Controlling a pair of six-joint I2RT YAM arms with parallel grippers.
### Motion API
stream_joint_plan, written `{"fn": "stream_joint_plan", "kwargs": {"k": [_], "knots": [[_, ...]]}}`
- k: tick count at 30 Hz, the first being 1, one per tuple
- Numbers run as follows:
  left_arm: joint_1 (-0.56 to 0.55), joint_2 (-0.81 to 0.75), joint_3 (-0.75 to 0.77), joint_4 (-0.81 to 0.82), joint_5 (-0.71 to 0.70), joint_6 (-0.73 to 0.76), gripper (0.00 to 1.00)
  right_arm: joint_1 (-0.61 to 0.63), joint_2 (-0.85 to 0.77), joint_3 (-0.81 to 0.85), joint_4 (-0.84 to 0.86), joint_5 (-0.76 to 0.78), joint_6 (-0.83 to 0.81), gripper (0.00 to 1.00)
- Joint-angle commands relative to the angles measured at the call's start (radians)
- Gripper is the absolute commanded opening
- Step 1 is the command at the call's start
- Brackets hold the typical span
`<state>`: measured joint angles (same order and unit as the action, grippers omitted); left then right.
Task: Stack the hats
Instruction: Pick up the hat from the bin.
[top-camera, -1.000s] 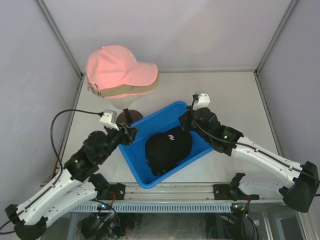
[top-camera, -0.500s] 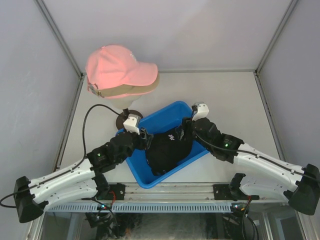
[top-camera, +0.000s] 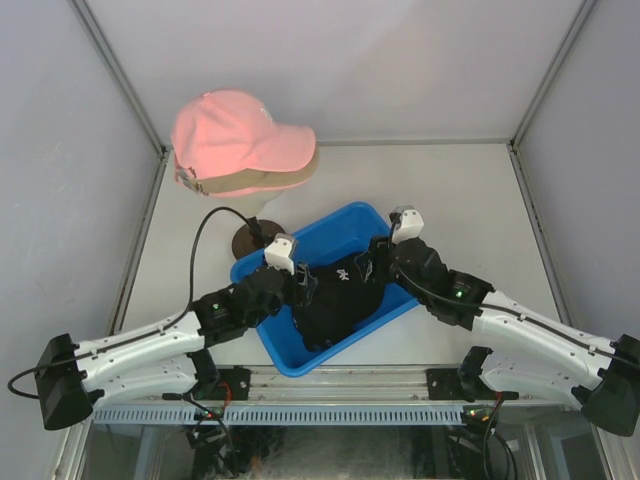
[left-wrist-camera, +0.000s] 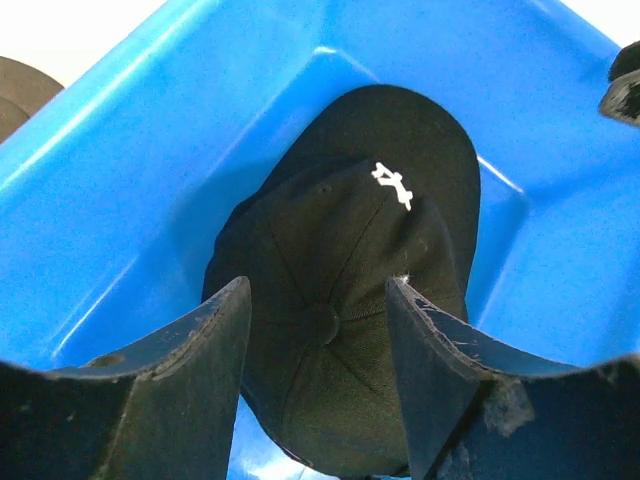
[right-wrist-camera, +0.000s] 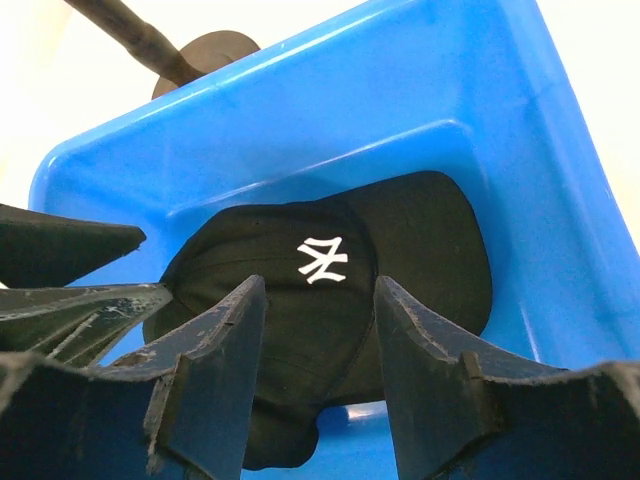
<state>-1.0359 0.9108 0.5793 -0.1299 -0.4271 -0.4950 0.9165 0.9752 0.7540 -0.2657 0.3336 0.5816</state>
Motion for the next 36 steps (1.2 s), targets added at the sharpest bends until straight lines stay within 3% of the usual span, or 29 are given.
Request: {"fn": "stream_joint_plan", "kwargs": {"k": [1,13,15,19,21,23,29,32,36], "knots": [[-0.014,0.019,0.037,-0.004,-0.006,-0.028,0.61,-0.007,-0.030,0.004,0.018,-0.005,-0.013,0.48],[-0.015,0.142,0.068,0.000,0.066,-0.042,0.60,-0.008,-0.035,0.005,0.015,-0.016,-0.014,0.48],[-0.013,0.163,0.075,-0.001,0.080,-0.045,0.57,-0.010,-0.035,0.005,0.013,-0.016,-0.015,0.39],[-0.014,0.177,0.080,0.003,0.082,-0.048,0.46,-0.017,-0.041,0.004,0.014,-0.018,-0.015,0.06],[-0.014,0.165,0.082,0.003,0.076,-0.048,0.39,-0.020,-0.045,0.004,0.011,-0.018,-0.018,0.01],[-0.015,0.148,0.084,0.001,0.067,-0.048,0.33,-0.023,-0.048,0.004,0.013,-0.020,-0.022,0.04],[-0.015,0.093,0.101,-0.022,0.048,-0.037,0.20,-0.029,-0.052,0.013,0.011,-0.030,-0.031,0.42],[-0.014,0.064,0.113,-0.033,0.047,-0.029,0.15,-0.032,-0.050,0.020,0.008,-0.031,-0.033,0.48],[-0.014,0.032,0.140,-0.060,0.056,-0.017,0.16,-0.037,-0.041,0.028,0.003,-0.040,-0.031,0.54]]}}
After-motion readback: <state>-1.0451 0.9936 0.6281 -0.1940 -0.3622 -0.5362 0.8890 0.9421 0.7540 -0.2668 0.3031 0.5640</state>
